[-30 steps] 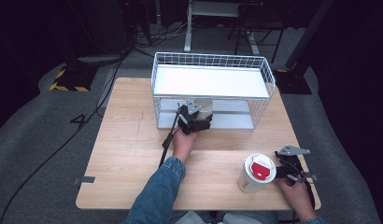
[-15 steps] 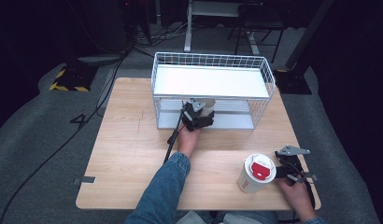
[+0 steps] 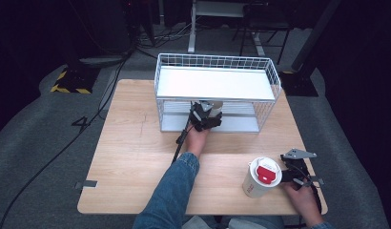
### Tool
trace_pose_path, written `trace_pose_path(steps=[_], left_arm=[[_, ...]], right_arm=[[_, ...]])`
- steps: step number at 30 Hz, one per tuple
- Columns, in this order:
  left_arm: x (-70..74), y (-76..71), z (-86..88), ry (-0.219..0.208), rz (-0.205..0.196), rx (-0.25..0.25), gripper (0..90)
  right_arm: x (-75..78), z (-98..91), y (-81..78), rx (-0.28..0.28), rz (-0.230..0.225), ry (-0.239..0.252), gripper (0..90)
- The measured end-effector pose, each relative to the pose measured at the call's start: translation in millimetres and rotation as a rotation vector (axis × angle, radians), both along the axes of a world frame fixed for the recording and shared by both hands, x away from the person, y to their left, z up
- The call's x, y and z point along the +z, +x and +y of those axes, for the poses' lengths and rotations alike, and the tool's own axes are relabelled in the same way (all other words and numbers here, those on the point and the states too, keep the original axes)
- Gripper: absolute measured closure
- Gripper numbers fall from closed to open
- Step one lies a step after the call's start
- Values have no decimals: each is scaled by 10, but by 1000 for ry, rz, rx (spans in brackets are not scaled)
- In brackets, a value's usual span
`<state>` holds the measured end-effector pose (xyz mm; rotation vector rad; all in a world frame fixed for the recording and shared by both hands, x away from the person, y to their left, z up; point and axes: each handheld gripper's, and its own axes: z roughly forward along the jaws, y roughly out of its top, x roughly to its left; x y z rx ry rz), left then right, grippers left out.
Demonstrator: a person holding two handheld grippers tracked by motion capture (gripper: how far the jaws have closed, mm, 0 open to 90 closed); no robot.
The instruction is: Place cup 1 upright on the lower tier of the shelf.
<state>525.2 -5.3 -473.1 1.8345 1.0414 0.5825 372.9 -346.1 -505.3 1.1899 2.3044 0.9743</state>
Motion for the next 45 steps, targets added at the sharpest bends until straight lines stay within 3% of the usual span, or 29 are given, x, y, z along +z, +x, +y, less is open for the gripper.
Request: trace_pose_path(steps=[15,18,26,28,30,37,45], left_arm=[[-34,40,-20,9,6,-3,218],[-46,38,-16,3,21,-8,176],[-25,10,-6,-4,12,-31,128],[-7,-30,6,-17,20,-36,114],[2,-85,33,-9,8,-40,112],[82,-298,149,-37,-13,-34,113],[134,-519,273,-19,-15,-59,102]], right_arm=[[0,1,0,0,0,1,55],[0,0,0,0,0,0,55],[0,0,0,0,0,0,55],[0,0,0,0,0,0,55],[0,0,0,0,0,0,56],[0,1,1,-2,1,2,55],[0,-1,3,0,3,4,55]])
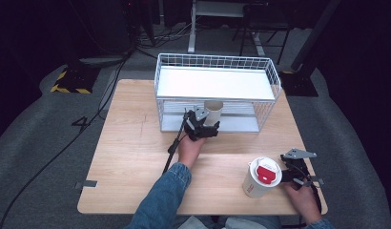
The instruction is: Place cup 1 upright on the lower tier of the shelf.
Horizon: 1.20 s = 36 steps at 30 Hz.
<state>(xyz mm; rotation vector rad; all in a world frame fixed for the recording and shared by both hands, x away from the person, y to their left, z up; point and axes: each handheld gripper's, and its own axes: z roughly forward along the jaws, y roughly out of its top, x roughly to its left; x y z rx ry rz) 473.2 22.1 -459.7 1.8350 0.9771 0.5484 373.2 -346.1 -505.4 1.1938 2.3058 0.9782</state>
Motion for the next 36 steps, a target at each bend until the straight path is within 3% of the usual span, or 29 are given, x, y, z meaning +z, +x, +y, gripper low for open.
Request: trace_pose_path(steps=[12,18,28,34,36], left_arm=[[197,-351,232,-19,-42,-21,85],[309,-491,373,-17,-34,-33,86],[379,-816,724,32,-18,-30,77],[387,-974,944,10,-4,-21,56],[384,-1029,1025,20,2,-16,52]], right_arm=[[0,1,0,-2,0,1,55],[0,0,0,0,0,0,55],[0,1,0,-2,0,1,55],[0,0,1,0,1,0,55],[1,0,1,-1,0,-1,55]])
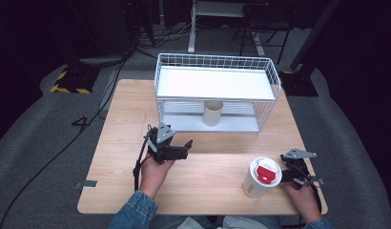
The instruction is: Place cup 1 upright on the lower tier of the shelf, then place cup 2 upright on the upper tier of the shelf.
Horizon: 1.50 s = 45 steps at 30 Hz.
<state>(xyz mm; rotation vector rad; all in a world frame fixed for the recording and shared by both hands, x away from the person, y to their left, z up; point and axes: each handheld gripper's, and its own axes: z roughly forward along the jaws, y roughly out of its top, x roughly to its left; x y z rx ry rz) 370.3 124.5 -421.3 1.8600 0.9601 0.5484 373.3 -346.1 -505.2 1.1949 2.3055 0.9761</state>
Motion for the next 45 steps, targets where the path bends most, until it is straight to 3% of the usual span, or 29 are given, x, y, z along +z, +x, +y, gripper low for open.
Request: trace_pose_path(steps=[2,3,4,8,12,17,25,26,31,36,45], left_arm=[[-4,-28,32,9,4,8,49],[-7,-63,96,49,19,18,46],[-12,-76,122,53,27,23,40],[-16,-148,209,39,56,11,32],[-35,-223,252,55,50,12,32],[-157,-350,394,58,78,12,33],[-318,-443,612,82,132,70,32],[-373,-463,649,94,144,100,16],[-491,-490,704,137,172,128,0],[-554,-480,731,132,198,131,1],[-673,-406,809,155,272,110,0]], right_arm=[[0,0,1,0,0,0,55],[0,0,0,0,0,0,55],[0,-1,1,1,0,0,55],[1,-1,1,1,0,-1,55],[1,-1,2,0,0,-2,54],[-2,25,-1,-22,1,-3,33],[24,22,2,-25,31,-20,33],[28,16,-2,-15,33,-25,36],[43,9,-24,7,30,-34,60],[122,11,-72,26,-7,-52,82],[170,-76,-127,39,-3,-26,105]])
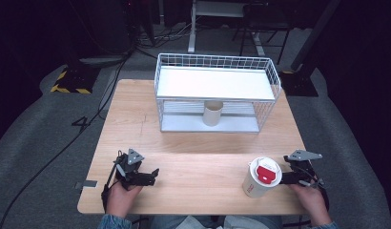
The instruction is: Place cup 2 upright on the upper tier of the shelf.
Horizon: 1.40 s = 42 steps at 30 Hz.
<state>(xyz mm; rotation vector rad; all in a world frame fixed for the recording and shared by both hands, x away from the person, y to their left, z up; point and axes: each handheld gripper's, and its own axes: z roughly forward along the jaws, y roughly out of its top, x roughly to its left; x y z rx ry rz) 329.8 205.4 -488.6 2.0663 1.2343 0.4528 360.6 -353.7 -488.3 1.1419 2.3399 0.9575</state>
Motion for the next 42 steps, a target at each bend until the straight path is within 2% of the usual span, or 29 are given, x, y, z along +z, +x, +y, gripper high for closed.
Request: trace_pose_path(steps=[4,5,6,7,8,9,10,11,12,16,17,23,28,35,42], left_arm=[[-37,12,20,13,14,4,1],[-58,29,40,25,37,-2,1],[-58,29,40,25,37,-2,1],[-86,46,52,27,67,3,0],[-86,46,52,27,67,3,1],[-118,61,59,41,84,-1,0],[-118,61,59,41,84,-1,0],[-135,66,56,67,79,-10,0],[-135,66,56,67,79,-10,0],[-146,65,69,57,69,-7,0],[-176,52,74,35,39,-2,0],[-173,53,93,37,42,-21,1],[-172,60,98,38,42,-28,2],[-173,116,45,39,39,12,2],[-173,115,42,39,39,16,2]], right_arm=[[8,-9,-17,10,4,-3,114],[10,-9,-28,16,4,-5,120],[10,-9,-28,16,4,-5,120],[18,-12,-44,18,3,-2,120],[18,-12,-44,18,3,-2,120],[29,-18,-53,19,-3,4,120],[36,-24,-57,19,-5,4,120],[43,-29,-60,18,-7,11,120],[43,-29,-60,18,-7,11,120],[77,-57,-80,18,-15,22,120],[98,-68,-93,15,-19,24,120],[149,-119,-111,-4,-10,55,123],[173,-143,-127,-6,-12,52,123],[302,-171,-203,4,-29,63,123],[445,-175,-351,24,-51,70,100]])
